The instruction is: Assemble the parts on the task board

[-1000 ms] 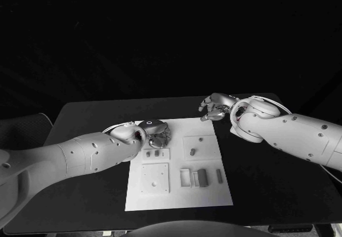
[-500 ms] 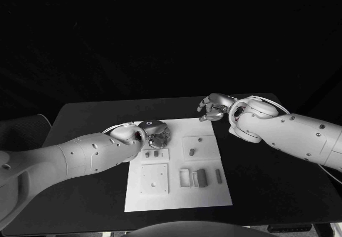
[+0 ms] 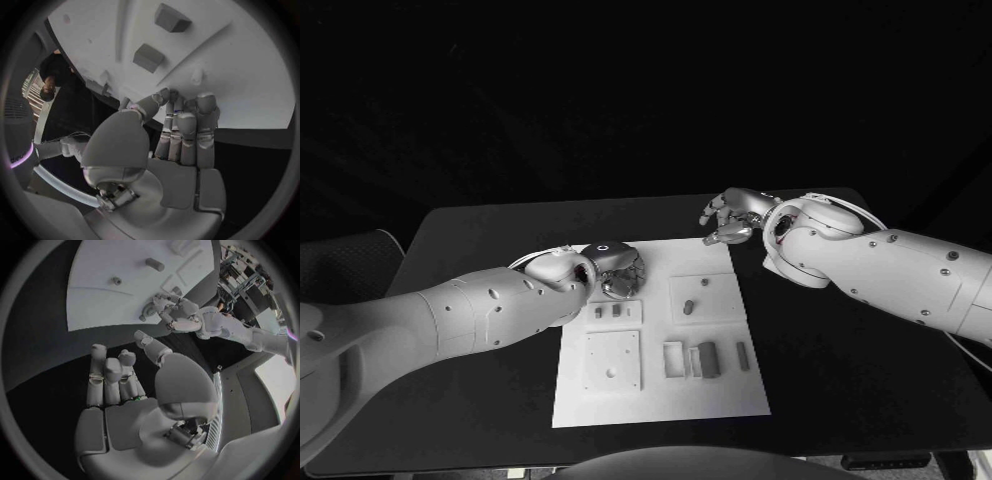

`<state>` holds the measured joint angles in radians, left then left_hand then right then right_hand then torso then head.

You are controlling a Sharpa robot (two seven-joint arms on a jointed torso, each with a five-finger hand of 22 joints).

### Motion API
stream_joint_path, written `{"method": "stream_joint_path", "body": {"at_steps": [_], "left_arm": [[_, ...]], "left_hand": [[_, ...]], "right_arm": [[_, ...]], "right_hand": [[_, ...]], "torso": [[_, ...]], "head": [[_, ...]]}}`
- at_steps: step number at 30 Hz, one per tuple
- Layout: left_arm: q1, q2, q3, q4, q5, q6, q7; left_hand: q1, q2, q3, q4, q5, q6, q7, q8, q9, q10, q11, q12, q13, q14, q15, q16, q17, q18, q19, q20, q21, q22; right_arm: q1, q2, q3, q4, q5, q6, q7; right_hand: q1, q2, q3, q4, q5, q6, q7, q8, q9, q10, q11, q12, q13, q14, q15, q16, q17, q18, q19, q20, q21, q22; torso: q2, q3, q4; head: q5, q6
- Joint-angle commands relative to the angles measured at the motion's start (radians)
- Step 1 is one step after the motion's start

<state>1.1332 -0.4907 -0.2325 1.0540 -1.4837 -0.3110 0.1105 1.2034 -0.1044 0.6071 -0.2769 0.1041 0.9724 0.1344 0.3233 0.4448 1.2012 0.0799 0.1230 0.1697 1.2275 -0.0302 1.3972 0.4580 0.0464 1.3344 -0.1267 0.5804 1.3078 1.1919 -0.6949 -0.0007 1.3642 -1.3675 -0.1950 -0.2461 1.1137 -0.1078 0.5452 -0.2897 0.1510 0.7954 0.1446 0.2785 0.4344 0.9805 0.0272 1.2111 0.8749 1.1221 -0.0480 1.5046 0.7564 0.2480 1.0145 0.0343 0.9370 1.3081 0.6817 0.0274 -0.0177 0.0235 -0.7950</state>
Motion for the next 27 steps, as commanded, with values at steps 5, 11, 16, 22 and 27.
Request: {"method": "stream_joint_path", "body": {"at_steps": [5, 11, 16, 22, 27], "left_arm": [[-0.008, -0.002, -0.004, -0.003, -0.019, 0.034, -0.022], [-0.008, -0.005, -0.004, -0.004, -0.025, 0.020, -0.030], [-0.008, -0.006, -0.004, -0.003, -0.026, 0.006, -0.026], [-0.008, -0.009, -0.004, 0.000, -0.026, -0.022, -0.020], [-0.008, -0.014, -0.004, 0.008, -0.026, -0.037, -0.016]], "left_hand": [[0.002, 0.007, 0.014, 0.000, -0.004, 0.017, -0.003, 0.008, 0.001, 0.019, -0.004, 0.005, 0.004, 0.000, -0.007, 0.002, -0.004, 0.121, -0.006, -0.004, 0.007, 0.021], [0.001, 0.010, 0.021, 0.001, -0.004, 0.027, -0.007, 0.012, 0.002, 0.036, -0.010, 0.007, 0.008, 0.003, -0.013, -0.001, -0.007, 0.118, -0.007, -0.007, 0.007, 0.020], [0.004, 0.019, 0.029, 0.001, -0.004, 0.047, -0.014, 0.021, 0.006, 0.060, -0.018, 0.010, 0.013, 0.008, -0.021, -0.005, -0.011, 0.115, -0.007, -0.012, 0.005, 0.018], [0.015, 0.029, 0.047, 0.001, -0.007, 0.065, -0.023, 0.030, 0.012, 0.083, -0.027, 0.013, 0.018, 0.014, -0.030, -0.008, -0.015, 0.112, -0.001, -0.017, 0.004, 0.017], [0.015, 0.030, 0.052, 0.001, -0.009, 0.070, -0.025, 0.032, 0.014, 0.089, -0.030, 0.013, 0.020, 0.018, -0.033, -0.010, -0.017, 0.110, 0.002, -0.019, 0.003, 0.016]], "right_arm": [[0.000, 0.000, 0.000, 0.002, -0.004, 0.012, 0.005], [0.000, -0.001, 0.000, 0.003, -0.004, 0.011, 0.006], [0.000, -0.001, 0.000, 0.003, -0.004, 0.011, 0.006], [0.000, -0.002, 0.000, 0.004, -0.004, 0.011, 0.006], [0.000, -0.004, 0.000, 0.005, -0.004, 0.010, 0.006]], "right_hand": [[-0.005, 0.001, -0.002, 0.001, 0.001, 0.033, 0.028, -0.006, -0.001, -0.047, 0.033, 0.007, -0.001, -0.001, 0.001, 0.002, -0.001, 0.014, -0.001, -0.003, -0.005, 0.017], [-0.005, 0.001, -0.002, 0.001, 0.001, 0.033, 0.028, -0.006, -0.001, -0.047, 0.033, 0.007, -0.002, -0.001, 0.001, 0.002, -0.001, 0.014, -0.001, -0.003, -0.005, 0.017], [-0.006, 0.001, -0.002, 0.001, 0.001, 0.033, 0.028, -0.006, -0.001, -0.047, 0.033, 0.007, -0.002, -0.001, 0.001, 0.002, -0.001, 0.014, -0.001, -0.003, -0.005, 0.017], [-0.006, 0.001, -0.002, 0.001, 0.001, 0.033, 0.028, -0.006, -0.001, -0.047, 0.033, 0.007, -0.002, -0.001, 0.001, 0.002, -0.001, 0.014, -0.001, -0.003, -0.005, 0.017], [-0.006, 0.001, -0.002, 0.001, 0.001, 0.033, 0.028, -0.006, -0.001, -0.047, 0.033, 0.007, -0.002, 0.000, 0.001, 0.002, -0.001, 0.014, -0.001, -0.003, -0.005, 0.017]], "torso": [[0.000, 0.0001, 0.0004], [0.000, 0.0003, 0.0008], [0.000, 0.0003, 0.0002], [0.000, 0.0005, 0.0001], [0.000, 0.0005, 0.0004]], "head": [[-0.001, -0.001], [-0.001, -0.003], [-0.001, -0.002], [0.001, -0.002], [0.002, -0.001]]}}
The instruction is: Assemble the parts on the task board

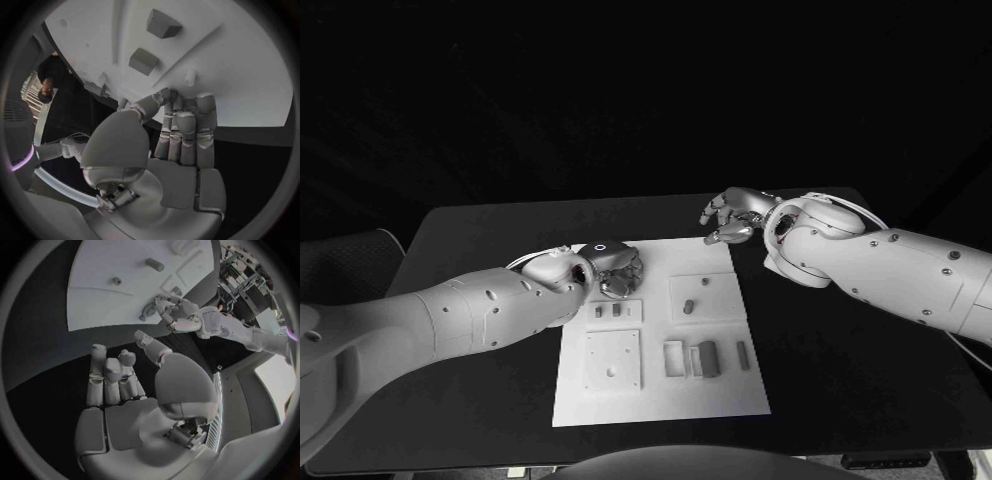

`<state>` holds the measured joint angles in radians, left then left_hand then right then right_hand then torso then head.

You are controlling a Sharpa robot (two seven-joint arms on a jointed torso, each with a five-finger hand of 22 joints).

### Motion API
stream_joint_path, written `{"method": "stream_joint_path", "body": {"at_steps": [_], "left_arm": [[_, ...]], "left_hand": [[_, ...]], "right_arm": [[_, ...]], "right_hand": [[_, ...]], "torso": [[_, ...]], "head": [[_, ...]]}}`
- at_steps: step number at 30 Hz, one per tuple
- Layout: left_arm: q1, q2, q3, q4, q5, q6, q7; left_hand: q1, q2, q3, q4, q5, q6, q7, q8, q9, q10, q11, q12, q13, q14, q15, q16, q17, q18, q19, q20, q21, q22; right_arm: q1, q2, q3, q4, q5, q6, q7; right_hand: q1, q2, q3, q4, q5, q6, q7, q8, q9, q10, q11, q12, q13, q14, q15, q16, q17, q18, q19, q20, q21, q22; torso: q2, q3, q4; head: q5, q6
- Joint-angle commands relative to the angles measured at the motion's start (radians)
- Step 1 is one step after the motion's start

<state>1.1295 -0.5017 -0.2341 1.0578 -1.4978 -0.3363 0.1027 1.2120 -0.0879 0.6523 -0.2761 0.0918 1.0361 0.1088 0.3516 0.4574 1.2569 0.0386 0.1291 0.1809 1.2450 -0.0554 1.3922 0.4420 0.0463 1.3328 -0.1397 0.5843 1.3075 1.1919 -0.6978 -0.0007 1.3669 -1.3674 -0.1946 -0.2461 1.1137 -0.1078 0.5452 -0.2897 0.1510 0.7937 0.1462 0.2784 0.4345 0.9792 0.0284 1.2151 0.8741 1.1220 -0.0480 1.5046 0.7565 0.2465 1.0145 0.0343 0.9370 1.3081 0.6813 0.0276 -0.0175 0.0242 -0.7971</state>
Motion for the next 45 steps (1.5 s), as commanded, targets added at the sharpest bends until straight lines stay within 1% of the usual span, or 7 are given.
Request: {"method": "stream_joint_path", "body": {"at_steps": [1, 8, 15, 23, 27, 33, 45], "left_arm": [[-0.005, -0.006, -0.003, 0.007, -0.012, -0.015, -0.008], [-0.004, -0.028, -0.002, 0.036, 0.002, -0.029, 0.002], [-0.001, -0.073, -0.001, 0.097, 0.011, -0.039, 0.001], [0.030, -0.124, 0.008, 0.165, 0.016, -0.049, -0.006], [0.038, -0.144, 0.019, 0.185, 0.017, -0.051, -0.011], [0.043, -0.160, 0.024, 0.187, 0.016, -0.043, -0.018], [0.043, -0.160, 0.015, 0.161, 0.015, -0.003, -0.020]], "left_hand": [[0.007, 0.014, 0.008, 0.001, 0.004, 0.007, 0.000, 0.004, 0.002, 0.035, 0.011, 0.006, 0.009, 0.001, -0.008, -0.005, -0.001, 0.109, 0.004, -0.007, -0.001, 0.016], [0.006, 0.014, 0.011, 0.001, 0.002, 0.009, -0.001, 0.005, 0.003, 0.038, 0.010, 0.005, 0.011, 0.004, -0.009, -0.007, -0.003, 0.108, 0.006, -0.008, -0.002, 0.016], [0.006, 0.014, 0.013, 0.001, 0.001, 0.010, -0.001, 0.005, 0.003, 0.040, 0.009, 0.004, 0.011, 0.005, -0.010, -0.007, -0.003, 0.108, 0.007, -0.009, -0.003, 0.015], [0.007, 0.013, 0.014, 0.001, 0.000, 0.011, -0.002, 0.005, 0.004, 0.042, 0.008, 0.003, 0.012, 0.007, -0.011, -0.008, -0.004, 0.107, 0.009, -0.011, -0.003, 0.015], [0.007, 0.012, 0.014, 0.000, 0.000, 0.012, -0.002, 0.005, 0.004, 0.043, 0.008, 0.003, 0.012, 0.008, -0.011, -0.009, -0.005, 0.106, 0.009, -0.011, -0.004, 0.015], [0.007, 0.011, 0.015, 0.000, -0.001, 0.012, -0.002, 0.005, 0.005, 0.044, 0.007, 0.002, 0.013, 0.009, -0.012, -0.009, -0.005, 0.106, 0.010, -0.012, -0.004, 0.015], [0.004, 0.012, 0.016, 0.002, -0.002, 0.013, -0.002, 0.004, 0.005, 0.046, 0.007, 0.001, 0.014, 0.010, -0.012, -0.010, -0.006, 0.104, 0.011, -0.013, -0.005, 0.015]], "right_arm": [[0.000, -0.001, 0.000, 0.002, -0.004, 0.009, 0.006], [0.000, -0.003, 0.000, 0.002, -0.004, 0.008, 0.006], [0.000, -0.004, 0.000, 0.002, -0.004, 0.008, 0.006], [0.000, -0.005, 0.000, 0.003, -0.004, 0.009, 0.006], [0.000, -0.005, 0.000, 0.003, -0.004, 0.010, 0.006], [0.000, -0.005, 0.000, 0.002, -0.004, 0.010, 0.006], [0.000, -0.006, 0.000, 0.003, -0.004, 0.010, 0.006]], "right_hand": [[-0.006, 0.001, -0.002, 0.001, 0.001, 0.035, 0.026, -0.006, -0.001, -0.046, 0.032, 0.004, -0.001, 0.000, 0.001, 0.002, -0.001, 0.015, -0.001, -0.003, -0.005, 0.017], [-0.006, 0.001, -0.002, 0.001, 0.001, 0.035, 0.026, -0.006, -0.001, -0.046, 0.032, 0.004, -0.001, 0.000, 0.001, 0.002, -0.001, 0.015, -0.001, -0.003, -0.005, 0.017], [-0.006, 0.000, -0.002, 0.001, 0.001, 0.035, 0.026, -0.006, -0.002, -0.046, 0.032, 0.004, -0.001, 0.000, 0.001, 0.002, -0.001, 0.015, -0.001, -0.003, -0.005, 0.017], [-0.006, 0.000, -0.002, 0.000, 0.001, 0.035, 0.026, -0.006, -0.002, -0.046, 0.032, 0.004, -0.001, 0.000, 0.001, 0.002, -0.001, 0.015, -0.001, -0.003, -0.005, 0.017], [-0.006, 0.000, -0.002, 0.000, 0.001, 0.035, 0.026, -0.006, -0.002, -0.046, 0.032, 0.004, -0.001, 0.000, 0.001, 0.002, -0.001, 0.015, -0.001, -0.003, -0.005, 0.017], [-0.006, 0.000, -0.002, 0.000, 0.001, 0.035, 0.026, -0.006, -0.002, -0.046, 0.032, 0.004, -0.002, 0.000, 0.001, 0.002, -0.001, 0.015, -0.001, -0.003, -0.005, 0.017], [-0.006, 0.000, -0.002, 0.000, 0.001, 0.034, 0.026, -0.006, -0.002, -0.046, 0.032, 0.005, -0.002, 0.000, 0.001, 0.002, -0.002, 0.015, -0.001, -0.003, -0.005, 0.017]], "torso": [[0.000, 0.0002, 0.0001], [-0.001, 0.0002, 0.0003], [-0.001, -0.0004, 0.0014], [-0.001, -0.0007, 0.0014], [-0.001, -0.0009, 0.0015], [0.000, -0.0009, 0.0014], [0.000, -0.0001, 0.0011]], "head": [[0.001, 0.001], [0.003, 0.002], [0.003, 0.005], [0.007, 0.007], [0.009, 0.008], [0.011, 0.008], [0.015, 0.010]]}}
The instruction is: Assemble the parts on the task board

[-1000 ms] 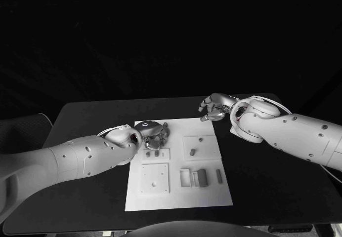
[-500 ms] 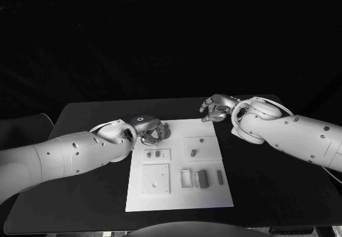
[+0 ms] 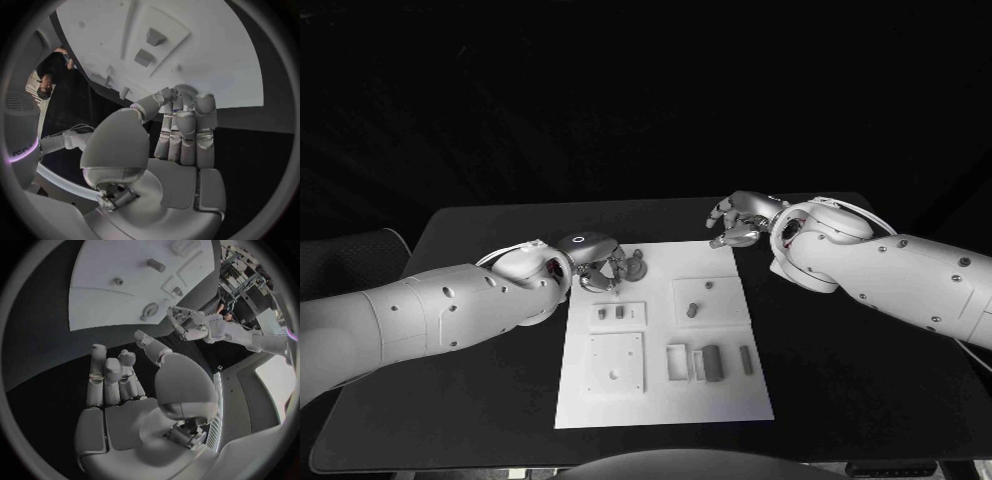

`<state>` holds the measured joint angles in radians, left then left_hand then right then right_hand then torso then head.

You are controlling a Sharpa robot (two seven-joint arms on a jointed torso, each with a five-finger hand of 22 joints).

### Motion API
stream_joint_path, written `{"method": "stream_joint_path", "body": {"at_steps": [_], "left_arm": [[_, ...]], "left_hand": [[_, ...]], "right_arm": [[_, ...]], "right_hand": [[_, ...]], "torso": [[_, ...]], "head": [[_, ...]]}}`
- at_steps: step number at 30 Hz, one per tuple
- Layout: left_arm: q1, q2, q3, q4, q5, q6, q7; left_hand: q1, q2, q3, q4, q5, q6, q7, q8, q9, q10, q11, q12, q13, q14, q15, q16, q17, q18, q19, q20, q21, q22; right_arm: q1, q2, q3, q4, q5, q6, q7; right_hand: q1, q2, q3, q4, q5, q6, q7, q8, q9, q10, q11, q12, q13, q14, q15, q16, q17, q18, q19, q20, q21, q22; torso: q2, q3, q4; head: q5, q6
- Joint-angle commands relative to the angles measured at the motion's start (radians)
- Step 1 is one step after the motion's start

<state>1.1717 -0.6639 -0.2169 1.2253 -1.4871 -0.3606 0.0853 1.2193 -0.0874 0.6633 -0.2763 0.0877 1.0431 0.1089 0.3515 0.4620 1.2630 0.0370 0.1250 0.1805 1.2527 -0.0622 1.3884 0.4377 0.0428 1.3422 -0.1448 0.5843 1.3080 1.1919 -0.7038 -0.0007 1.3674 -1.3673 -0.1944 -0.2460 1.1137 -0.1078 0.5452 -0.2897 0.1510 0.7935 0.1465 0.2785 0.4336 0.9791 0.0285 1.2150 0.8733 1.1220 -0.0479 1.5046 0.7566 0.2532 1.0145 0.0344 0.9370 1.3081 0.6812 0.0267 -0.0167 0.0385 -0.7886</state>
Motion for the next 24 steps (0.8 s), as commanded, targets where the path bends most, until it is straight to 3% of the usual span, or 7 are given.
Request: {"method": "stream_joint_path", "body": {"at_steps": [1, 10, 24], "left_arm": [[0.001, 0.003, -0.004, -0.010, 0.005, 0.021, -0.002], [-0.003, 0.002, -0.015, -0.025, 0.005, 0.030, 0.000], [-0.007, -0.003, -0.016, -0.016, 0.005, 0.033, 0.000]], "left_hand": [[-0.003, 0.011, 0.005, 0.003, 0.002, 0.005, -0.002, 0.004, 0.001, 0.040, 0.009, 0.005, 0.014, 0.003, -0.005, -0.006, -0.002, 0.107, 0.001, -0.008, -0.005, 0.014], [-0.003, 0.012, 0.005, 0.003, 0.001, 0.005, -0.002, 0.004, 0.001, 0.040, 0.009, 0.004, 0.014, 0.002, -0.005, -0.007, -0.002, 0.107, 0.001, -0.008, -0.006, 0.014], [-0.004, 0.013, 0.006, 0.003, 0.001, 0.004, -0.002, 0.003, 0.001, 0.041, 0.009, 0.002, 0.015, 0.002, -0.005, -0.008, -0.002, 0.106, 0.000, -0.009, -0.007, 0.015]], "right_arm": [[0.000, 0.000, 0.000, 0.002, -0.004, 0.011, 0.006], [0.000, -0.002, 0.000, 0.002, -0.004, 0.012, 0.006], [0.000, -0.002, 0.000, 0.001, -0.004, 0.012, 0.005]], "right_hand": [[-0.006, 0.000, -0.002, 0.000, 0.001, 0.035, 0.026, -0.006, -0.001, -0.046, 0.032, 0.005, -0.001, 0.000, 0.001, 0.002, -0.002, 0.009, -0.001, -0.003, -0.005, 0.017], [-0.006, 0.000, -0.002, 0.000, 0.001, 0.035, 0.026, -0.006, -0.001, -0.046, 0.032, 0.005, -0.001, 0.000, 0.001, 0.002, -0.002, 0.009, -0.001, -0.003, -0.005, 0.017], [-0.006, 0.000, -0.001, 0.000, 0.001, 0.035, 0.026, -0.006, -0.001, -0.047, 0.032, 0.005, -0.001, 0.000, 0.001, 0.002, -0.002, 0.009, -0.001, -0.003, -0.005, 0.017]], "torso": [[0.000, 0.0009, -0.0001], [0.000, 0.0006, -0.0010], [0.000, 0.0005, -0.0004]], "head": [[0.002, 0.003], [0.004, 0.007], [0.003, 0.002]]}}
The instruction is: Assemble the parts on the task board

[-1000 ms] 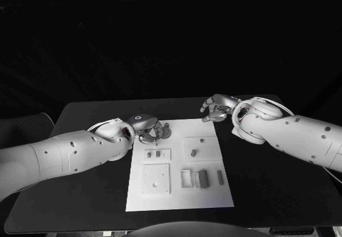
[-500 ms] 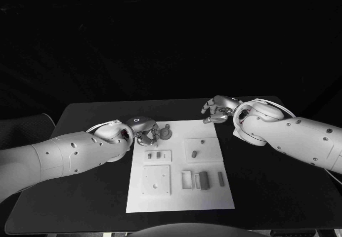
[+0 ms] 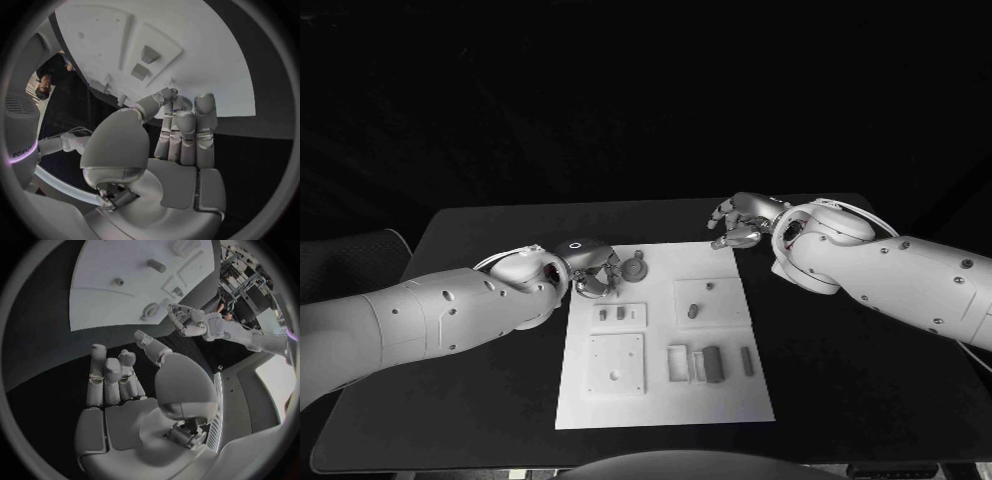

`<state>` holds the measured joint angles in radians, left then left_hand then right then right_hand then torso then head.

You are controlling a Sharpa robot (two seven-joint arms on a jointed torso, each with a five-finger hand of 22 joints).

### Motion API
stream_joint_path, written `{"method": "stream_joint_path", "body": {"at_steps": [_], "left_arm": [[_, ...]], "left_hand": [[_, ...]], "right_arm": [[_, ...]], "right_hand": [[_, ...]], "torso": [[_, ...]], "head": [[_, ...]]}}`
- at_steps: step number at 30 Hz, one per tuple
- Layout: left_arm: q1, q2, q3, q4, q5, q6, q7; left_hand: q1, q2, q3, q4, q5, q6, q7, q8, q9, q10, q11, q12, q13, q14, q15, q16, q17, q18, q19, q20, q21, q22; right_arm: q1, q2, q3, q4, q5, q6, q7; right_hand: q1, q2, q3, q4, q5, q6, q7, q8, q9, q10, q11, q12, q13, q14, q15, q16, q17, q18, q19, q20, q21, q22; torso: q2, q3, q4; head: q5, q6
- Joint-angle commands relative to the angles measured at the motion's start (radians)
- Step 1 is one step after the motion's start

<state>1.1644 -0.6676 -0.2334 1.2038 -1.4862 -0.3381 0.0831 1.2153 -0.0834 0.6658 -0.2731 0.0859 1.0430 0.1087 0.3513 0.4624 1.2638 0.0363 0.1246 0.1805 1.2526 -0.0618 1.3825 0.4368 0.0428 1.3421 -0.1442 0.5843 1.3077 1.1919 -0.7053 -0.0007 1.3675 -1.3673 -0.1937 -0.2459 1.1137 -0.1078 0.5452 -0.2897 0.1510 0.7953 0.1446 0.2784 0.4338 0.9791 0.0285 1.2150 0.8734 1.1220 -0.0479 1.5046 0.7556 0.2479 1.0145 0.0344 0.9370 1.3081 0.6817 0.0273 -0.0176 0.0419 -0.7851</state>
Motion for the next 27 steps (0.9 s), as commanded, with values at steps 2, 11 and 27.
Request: {"method": "stream_joint_path", "body": {"at_steps": [2, 11, 27], "left_arm": [[0.000, 0.001, 0.000, 0.008, 0.004, 0.010, 0.002], [-0.001, -0.003, 0.000, 0.020, 0.004, 0.002, 0.007], [-0.001, -0.001, -0.001, 0.025, 0.007, 0.019, 0.003]], "left_hand": [[0.000, 0.009, 0.004, 0.000, 0.003, 0.004, -0.001, 0.003, 0.001, 0.040, 0.009, 0.002, 0.015, 0.002, -0.005, -0.002, -0.002, 0.105, 0.000, -0.009, -0.007, 0.015], [0.001, 0.009, 0.005, -0.001, 0.003, 0.004, -0.001, 0.003, 0.001, 0.041, 0.009, 0.002, 0.015, 0.002, -0.006, -0.002, -0.002, 0.105, 0.000, -0.010, -0.007, 0.015], [0.000, 0.010, 0.005, -0.001, 0.002, 0.003, -0.001, 0.002, 0.002, 0.041, 0.009, 0.000, 0.016, 0.002, -0.006, -0.003, -0.002, 0.104, 0.001, -0.011, -0.008, 0.015]], "right_arm": [[0.000, 0.000, 0.000, 0.001, -0.004, 0.012, 0.005], [0.000, 0.000, 0.000, 0.000, -0.004, 0.012, 0.005], [0.000, 0.000, 0.000, 0.000, -0.004, 0.012, 0.005]], "right_hand": [[-0.006, 0.000, -0.001, 0.000, 0.001, 0.033, 0.028, -0.006, -0.001, -0.047, 0.032, 0.005, -0.002, 0.000, 0.001, 0.002, -0.001, 0.014, -0.001, -0.003, -0.005, 0.017], [-0.005, 0.000, -0.001, 0.000, 0.001, 0.033, 0.028, -0.006, -0.002, -0.047, 0.032, 0.005, -0.002, 0.000, 0.001, 0.002, -0.001, 0.014, -0.001, -0.003, -0.005, 0.017], [-0.005, 0.000, -0.001, 0.000, 0.001, 0.033, 0.028, -0.006, -0.002, -0.047, 0.032, 0.006, -0.002, 0.000, 0.001, 0.002, -0.001, 0.014, -0.001, -0.003, -0.005, 0.017]], "torso": [[0.000, 0.0000, 0.0004], [0.000, 0.0006, -0.0003], [0.000, 0.0007, 0.0003]], "head": [[0.000, -0.001], [0.000, -0.002], [-0.001, -0.003]]}}
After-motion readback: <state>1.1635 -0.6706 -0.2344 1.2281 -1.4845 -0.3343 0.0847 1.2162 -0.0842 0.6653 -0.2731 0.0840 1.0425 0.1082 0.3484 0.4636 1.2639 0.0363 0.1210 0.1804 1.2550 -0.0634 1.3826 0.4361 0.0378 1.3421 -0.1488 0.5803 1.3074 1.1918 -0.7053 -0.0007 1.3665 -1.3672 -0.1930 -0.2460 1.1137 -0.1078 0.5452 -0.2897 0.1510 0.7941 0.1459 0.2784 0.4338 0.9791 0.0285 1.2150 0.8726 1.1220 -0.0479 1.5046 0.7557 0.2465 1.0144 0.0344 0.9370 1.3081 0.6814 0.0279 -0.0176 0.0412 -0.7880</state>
